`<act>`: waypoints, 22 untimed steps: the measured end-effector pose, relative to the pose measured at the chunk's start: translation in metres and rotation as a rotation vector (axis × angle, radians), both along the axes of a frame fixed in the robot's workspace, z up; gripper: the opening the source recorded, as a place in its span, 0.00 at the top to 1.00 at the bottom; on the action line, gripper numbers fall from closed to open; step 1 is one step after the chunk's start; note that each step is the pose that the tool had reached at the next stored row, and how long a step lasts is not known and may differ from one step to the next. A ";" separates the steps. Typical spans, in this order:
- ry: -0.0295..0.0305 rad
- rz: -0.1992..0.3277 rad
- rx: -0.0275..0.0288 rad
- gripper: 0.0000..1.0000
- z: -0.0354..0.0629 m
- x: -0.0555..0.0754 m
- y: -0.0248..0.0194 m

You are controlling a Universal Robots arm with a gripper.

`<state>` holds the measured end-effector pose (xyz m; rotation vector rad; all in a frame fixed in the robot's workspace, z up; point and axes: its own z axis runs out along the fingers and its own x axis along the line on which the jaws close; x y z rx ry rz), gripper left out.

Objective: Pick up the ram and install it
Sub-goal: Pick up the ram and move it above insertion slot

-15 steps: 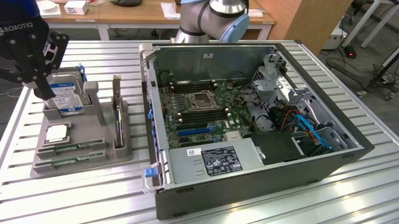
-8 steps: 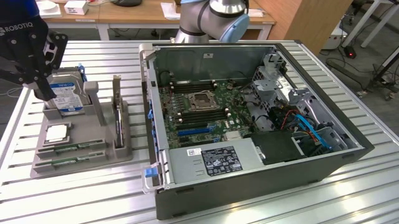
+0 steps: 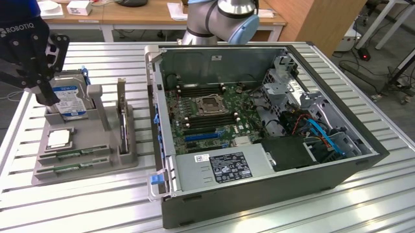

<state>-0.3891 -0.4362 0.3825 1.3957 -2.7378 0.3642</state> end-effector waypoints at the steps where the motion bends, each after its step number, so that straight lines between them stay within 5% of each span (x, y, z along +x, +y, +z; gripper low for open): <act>1: -0.0001 0.009 -0.0034 0.91 0.0000 0.000 0.0000; 13: 0.0000 0.116 -0.0436 0.91 -0.0001 -0.001 0.0000; 22: -0.0012 0.216 -0.0641 0.91 -0.0001 -0.001 0.0000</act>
